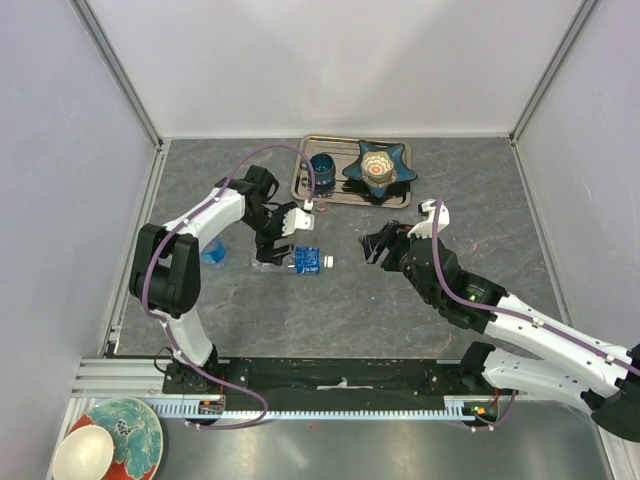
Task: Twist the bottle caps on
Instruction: Pick up the plastic bottle at the center of the board.
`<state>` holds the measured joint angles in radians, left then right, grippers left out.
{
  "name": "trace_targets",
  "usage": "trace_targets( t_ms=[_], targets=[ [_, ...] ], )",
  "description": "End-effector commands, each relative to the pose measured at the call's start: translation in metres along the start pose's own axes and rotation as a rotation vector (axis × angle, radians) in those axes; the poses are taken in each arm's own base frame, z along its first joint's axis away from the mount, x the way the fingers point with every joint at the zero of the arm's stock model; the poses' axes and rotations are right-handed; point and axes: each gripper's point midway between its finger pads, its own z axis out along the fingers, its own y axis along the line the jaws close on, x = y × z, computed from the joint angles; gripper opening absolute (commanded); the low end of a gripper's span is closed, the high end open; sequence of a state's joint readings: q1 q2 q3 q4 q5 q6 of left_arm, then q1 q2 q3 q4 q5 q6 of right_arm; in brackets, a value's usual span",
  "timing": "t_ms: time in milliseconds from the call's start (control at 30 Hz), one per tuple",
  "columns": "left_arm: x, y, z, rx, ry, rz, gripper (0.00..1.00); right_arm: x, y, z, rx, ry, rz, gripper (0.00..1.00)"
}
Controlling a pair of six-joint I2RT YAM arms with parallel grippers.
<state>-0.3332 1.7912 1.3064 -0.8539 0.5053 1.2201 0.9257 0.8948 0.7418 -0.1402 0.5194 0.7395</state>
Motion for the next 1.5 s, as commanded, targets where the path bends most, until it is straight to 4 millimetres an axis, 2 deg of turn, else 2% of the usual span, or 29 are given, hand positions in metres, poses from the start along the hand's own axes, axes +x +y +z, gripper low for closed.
trace_targets(
  t_ms=[0,100,267,300,333,400,467,533,600,700,833,1033,1067,1233,1367,1467],
  targets=[
    [-0.011,-0.039,-0.011,0.165,-0.051,0.033,0.99,0.009,0.006,0.005,-0.016,0.032,0.011,0.74],
    [-0.017,-0.050,-0.014,0.174,-0.072,0.046,0.99,0.015,0.007,0.009,-0.016,0.049,0.010,0.74],
    [-0.010,-0.077,-0.005,0.187,-0.061,0.080,0.99,0.024,0.008,0.013,-0.020,0.072,0.015,0.75],
    [-0.012,-0.073,-0.007,0.138,-0.066,0.109,0.99,0.025,0.008,0.014,-0.025,0.074,0.016,0.75],
    [-0.008,-0.066,0.002,0.082,-0.075,0.126,0.99,0.026,0.008,0.014,-0.024,0.075,0.018,0.75],
    [-0.009,-0.051,0.003,-0.015,-0.073,0.153,0.99,0.028,0.010,0.014,-0.037,0.083,0.022,0.74],
    [-0.015,-0.034,0.000,-0.085,-0.086,0.131,0.99,0.029,0.011,0.013,-0.044,0.086,0.022,0.74],
    [-0.016,-0.027,-0.001,-0.106,-0.077,0.096,0.99,0.029,0.012,0.013,-0.052,0.090,0.022,0.73],
    [-0.017,-0.024,-0.002,-0.122,-0.070,0.090,1.00,0.029,0.013,0.012,-0.056,0.088,0.021,0.73],
    [-0.013,-0.032,0.001,-0.120,-0.047,0.086,0.99,0.030,0.012,0.013,-0.056,0.093,0.019,0.73],
    [0.002,-0.054,0.013,-0.074,-0.006,0.073,0.99,0.041,0.006,0.017,-0.018,0.117,0.050,0.71],
    [0.010,-0.089,0.022,0.011,0.010,0.075,0.99,0.085,-0.015,0.028,0.087,0.218,0.162,0.70],
    [0.011,-0.091,0.022,0.015,0.011,0.072,0.99,0.096,-0.017,0.028,0.091,0.246,0.207,0.71],
    [0.005,-0.097,0.022,0.019,-0.001,0.048,0.99,0.130,-0.018,0.043,0.111,0.295,0.375,0.71],
    [0.000,-0.101,0.022,0.016,-0.006,0.035,0.88,0.160,-0.031,0.047,0.180,0.352,0.516,0.71],
    [-0.003,-0.108,0.024,0.011,0.008,0.044,0.79,0.166,-0.023,0.053,0.158,0.359,0.629,0.70]
  ],
)
